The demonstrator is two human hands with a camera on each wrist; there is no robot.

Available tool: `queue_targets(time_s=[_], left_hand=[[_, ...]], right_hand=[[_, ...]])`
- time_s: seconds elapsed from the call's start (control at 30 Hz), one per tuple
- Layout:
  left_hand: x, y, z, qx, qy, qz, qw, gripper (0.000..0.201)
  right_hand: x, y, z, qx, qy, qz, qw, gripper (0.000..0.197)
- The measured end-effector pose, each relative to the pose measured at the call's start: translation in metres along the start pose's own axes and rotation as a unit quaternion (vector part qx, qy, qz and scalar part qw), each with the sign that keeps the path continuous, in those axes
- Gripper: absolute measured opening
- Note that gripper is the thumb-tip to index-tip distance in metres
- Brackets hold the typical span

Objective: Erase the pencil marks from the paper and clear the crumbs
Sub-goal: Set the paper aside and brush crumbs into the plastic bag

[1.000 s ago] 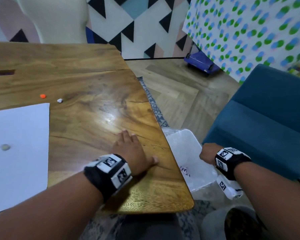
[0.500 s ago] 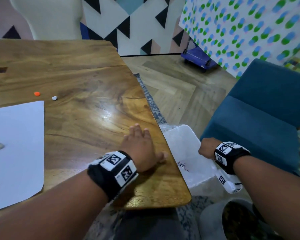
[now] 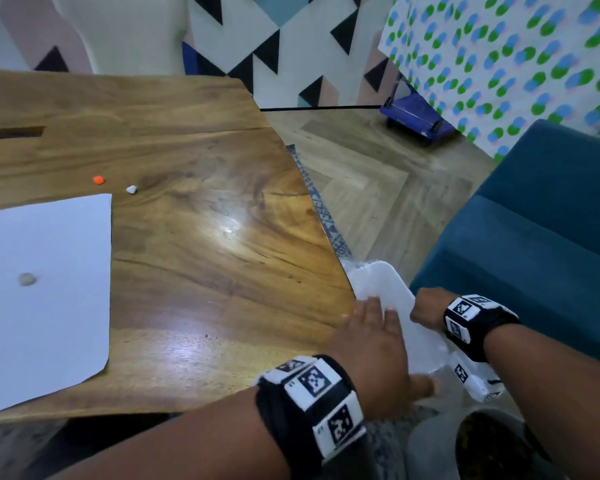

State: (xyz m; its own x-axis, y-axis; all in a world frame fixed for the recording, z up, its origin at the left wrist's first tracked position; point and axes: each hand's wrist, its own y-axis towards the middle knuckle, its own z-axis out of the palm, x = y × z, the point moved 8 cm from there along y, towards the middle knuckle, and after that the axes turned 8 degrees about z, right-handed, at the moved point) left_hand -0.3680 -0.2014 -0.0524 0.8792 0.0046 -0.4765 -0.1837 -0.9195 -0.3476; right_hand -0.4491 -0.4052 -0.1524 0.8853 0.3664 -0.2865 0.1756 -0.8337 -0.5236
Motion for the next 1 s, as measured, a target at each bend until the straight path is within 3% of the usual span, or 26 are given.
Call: queue_targets(time_s=[0.07, 0.17, 0.27, 0.33, 0.5, 0.57, 0.63, 0.7, 0.77, 0.87, 1.0], left_hand=[[0.04, -0.008, -0.022, -0.035, 0.018, -0.064, 0.997, 0.111], [0.102, -0.026, -0.043, -0.027, 0.064, -0.164, 0.984, 0.111], [0.103, -0.031, -0.029, 0.005, 0.073, -0.194, 0.978, 0.113], [0.074, -0.022, -0.01, 0.026, 0.076, -0.165, 0.983, 0.115], [0.021, -0.009, 0.0, 0.024, 0.024, -0.01, 0.999, 0.103], [0.045, -0.018, -0.018, -0.018, 0.039, -0.04, 0.998, 0.1], [0.089, -0.026, -0.039, -0.045, 0.055, -0.115, 0.991, 0.1], [0.123, -0.027, -0.05, -0.032, 0.075, -0.179, 0.98, 0.106], [0.125, -0.02, -0.046, -0.012, 0.072, -0.205, 0.976, 0.112], [0.081, -0.002, -0.025, 0.004, 0.057, -0.172, 0.983, 0.116], [0.019, 0.019, -0.01, 0.016, 0.012, -0.032, 0.999, 0.112]], right_hand=[[-0.002, -0.001, 0.002, 0.001, -0.005, 0.0, 1.0, 0.015], [-0.004, 0.002, 0.008, 0.01, -0.003, -0.001, 1.0, 0.015], [-0.006, 0.001, 0.011, 0.01, -0.011, -0.002, 1.0, 0.013], [-0.006, 0.001, 0.013, 0.012, -0.02, -0.002, 1.0, 0.013], [-0.006, 0.002, 0.009, 0.007, -0.022, 0.0, 1.0, 0.016], [-0.007, 0.002, 0.006, 0.004, -0.019, 0.002, 1.0, 0.015], [-0.007, 0.002, 0.003, 0.001, -0.008, 0.006, 1.0, 0.015], [-0.006, 0.002, 0.0, -0.003, 0.003, 0.009, 1.0, 0.017], [-0.004, 0.004, -0.002, -0.005, 0.014, 0.007, 1.0, 0.023], [0.001, 0.004, -0.007, -0.01, 0.023, 0.008, 1.0, 0.027], [0.011, 0.001, -0.017, -0.02, 0.026, -0.001, 0.999, 0.02]])
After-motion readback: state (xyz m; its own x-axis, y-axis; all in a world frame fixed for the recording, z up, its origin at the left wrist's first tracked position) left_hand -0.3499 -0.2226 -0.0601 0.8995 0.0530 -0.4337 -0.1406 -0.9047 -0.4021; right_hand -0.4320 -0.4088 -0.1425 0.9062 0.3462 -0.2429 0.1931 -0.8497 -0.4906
